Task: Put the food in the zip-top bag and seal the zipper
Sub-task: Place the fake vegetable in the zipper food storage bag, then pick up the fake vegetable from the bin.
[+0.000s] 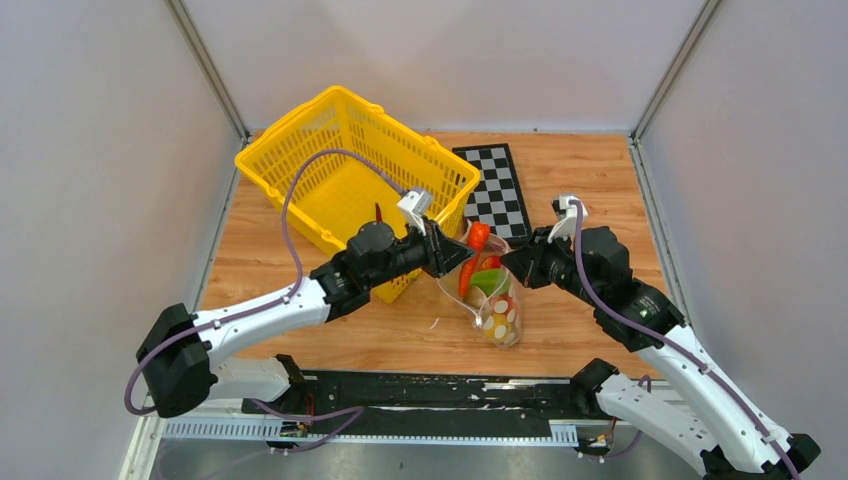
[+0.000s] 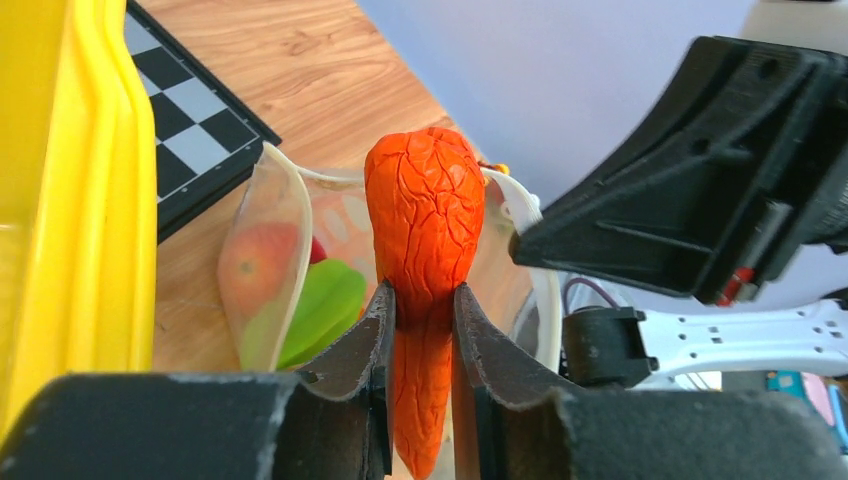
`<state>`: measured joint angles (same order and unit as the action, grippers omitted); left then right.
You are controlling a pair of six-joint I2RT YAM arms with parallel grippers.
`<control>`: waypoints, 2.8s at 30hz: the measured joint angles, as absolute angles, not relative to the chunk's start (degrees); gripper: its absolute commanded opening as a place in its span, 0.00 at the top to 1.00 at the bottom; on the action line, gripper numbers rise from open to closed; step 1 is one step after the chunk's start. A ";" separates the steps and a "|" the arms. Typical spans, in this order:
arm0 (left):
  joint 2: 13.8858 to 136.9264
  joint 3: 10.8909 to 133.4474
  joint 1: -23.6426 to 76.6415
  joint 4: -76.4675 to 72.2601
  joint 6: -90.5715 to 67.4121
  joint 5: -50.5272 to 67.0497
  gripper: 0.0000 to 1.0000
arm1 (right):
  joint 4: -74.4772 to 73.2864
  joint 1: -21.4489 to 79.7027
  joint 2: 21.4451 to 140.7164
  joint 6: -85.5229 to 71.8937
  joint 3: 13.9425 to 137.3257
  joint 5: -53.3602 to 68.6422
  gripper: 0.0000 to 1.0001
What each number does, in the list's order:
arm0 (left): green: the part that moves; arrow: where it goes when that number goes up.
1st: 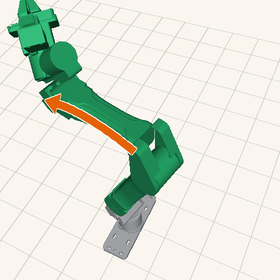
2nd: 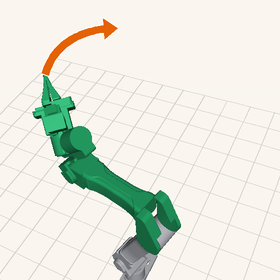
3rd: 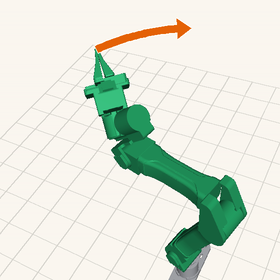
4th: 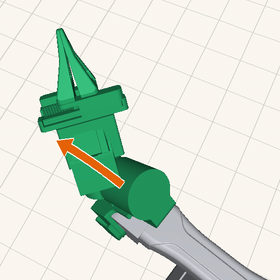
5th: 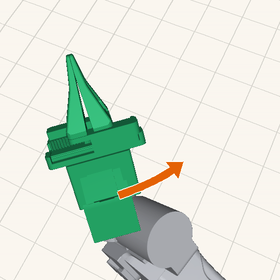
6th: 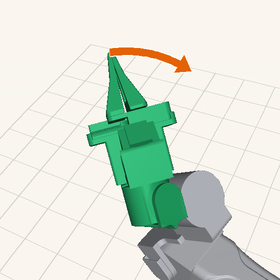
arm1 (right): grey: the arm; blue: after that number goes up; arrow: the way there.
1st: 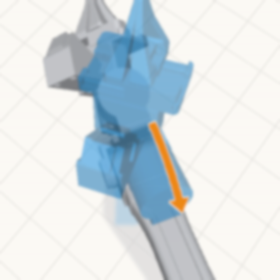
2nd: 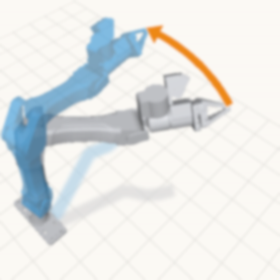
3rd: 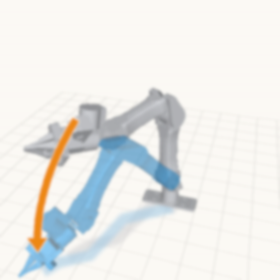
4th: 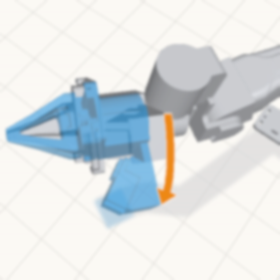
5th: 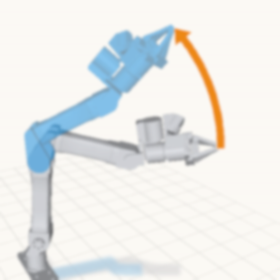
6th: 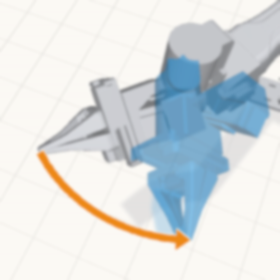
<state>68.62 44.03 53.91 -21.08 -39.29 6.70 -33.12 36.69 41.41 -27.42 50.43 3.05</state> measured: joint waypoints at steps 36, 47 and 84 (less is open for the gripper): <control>67.31 68.14 53.54 9.37 -20.10 -8.69 0.00 | -32.34 36.69 41.45 -27.42 50.43 2.00 1.00; 74.67 80.75 34.92 28.95 -27.31 -21.71 0.00 | -32.40 36.69 41.15 -27.42 50.43 2.02 1.00; 118.74 90.48 23.57 35.18 -29.69 -15.03 0.42 | -32.62 36.69 42.11 -27.40 50.24 2.57 1.00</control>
